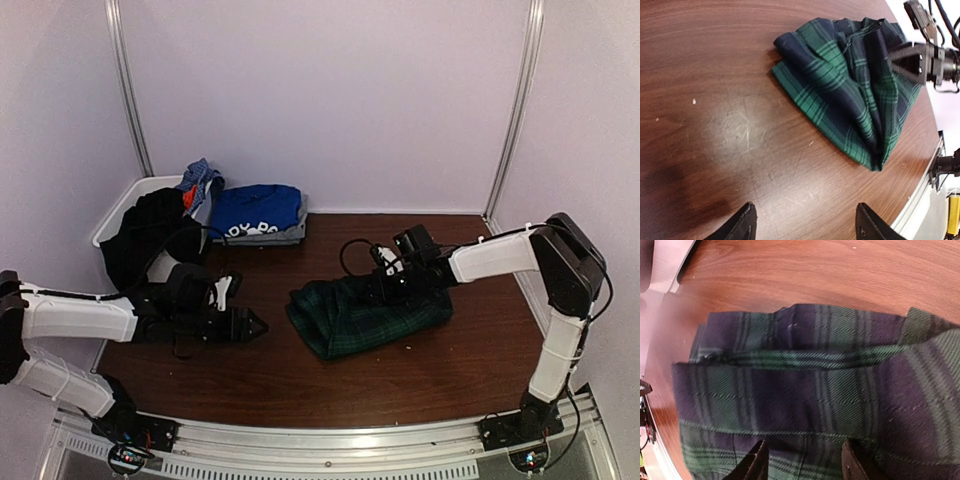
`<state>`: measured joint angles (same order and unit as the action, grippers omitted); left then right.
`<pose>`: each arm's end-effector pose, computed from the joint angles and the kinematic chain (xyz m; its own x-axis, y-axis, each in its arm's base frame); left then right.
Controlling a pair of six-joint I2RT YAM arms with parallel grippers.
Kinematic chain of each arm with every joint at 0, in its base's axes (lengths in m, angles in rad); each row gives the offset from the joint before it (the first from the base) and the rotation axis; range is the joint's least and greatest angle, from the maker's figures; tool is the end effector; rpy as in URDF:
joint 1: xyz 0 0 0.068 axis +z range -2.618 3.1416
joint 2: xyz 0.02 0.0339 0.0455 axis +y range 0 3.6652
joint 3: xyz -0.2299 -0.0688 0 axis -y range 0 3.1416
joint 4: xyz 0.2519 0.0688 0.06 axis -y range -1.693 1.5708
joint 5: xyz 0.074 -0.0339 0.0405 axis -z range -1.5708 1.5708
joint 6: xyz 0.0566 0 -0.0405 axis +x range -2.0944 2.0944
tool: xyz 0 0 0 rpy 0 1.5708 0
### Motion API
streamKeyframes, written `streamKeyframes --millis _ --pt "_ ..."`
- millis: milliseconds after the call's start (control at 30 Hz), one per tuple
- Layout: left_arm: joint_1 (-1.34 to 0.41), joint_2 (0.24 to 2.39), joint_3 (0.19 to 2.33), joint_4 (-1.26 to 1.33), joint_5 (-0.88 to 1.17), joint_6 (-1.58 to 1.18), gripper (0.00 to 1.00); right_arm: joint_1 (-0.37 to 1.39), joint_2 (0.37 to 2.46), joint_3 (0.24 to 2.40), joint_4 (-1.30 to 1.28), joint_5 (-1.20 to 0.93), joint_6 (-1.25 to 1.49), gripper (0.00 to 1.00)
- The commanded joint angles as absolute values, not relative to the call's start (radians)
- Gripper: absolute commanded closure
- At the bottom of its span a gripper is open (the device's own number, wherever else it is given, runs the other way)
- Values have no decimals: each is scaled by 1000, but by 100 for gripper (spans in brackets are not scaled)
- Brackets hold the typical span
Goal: Fold and stack the mixed laundry pile
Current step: Move the rectangle-folded skirt to the center of the board, then pick up the square-folded skirt from the center of the board.
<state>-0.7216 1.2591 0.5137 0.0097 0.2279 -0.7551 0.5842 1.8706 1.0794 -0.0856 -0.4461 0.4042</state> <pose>0.1950 -0.1886 0.1189 -0.8941 -0.1026 -0.4359 0.2149 0.7558 -0.6185 0.3099 0.2342 0.1000 -0.8758 -0.1537 -0.4576 -0.4169 0.7187 0.5565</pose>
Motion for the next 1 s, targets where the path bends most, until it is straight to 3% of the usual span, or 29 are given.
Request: streamKeyframes --millis 0,67,200,333,633,967 --pt "-721 1288 491 173 262 -831 30 661 1719 1059 -131 -447 341 46" --pt "-721 1296 489 201 261 -853 25 699 1636 1054 -174 -402 263 43" --pt "-721 1315 481 282 274 -924 3 810 1517 988 -186 -307 131 40" --pt "-721 1335 466 365 303 -991 2 906 1508 958 -223 -224 24 41" --pt "-721 1366 525 281 276 -1000 2 1097 1618 908 -171 38 -128 41" --pt "-723 1447 513 355 274 -1075 2 1194 1755 898 -37 274 -262 42"
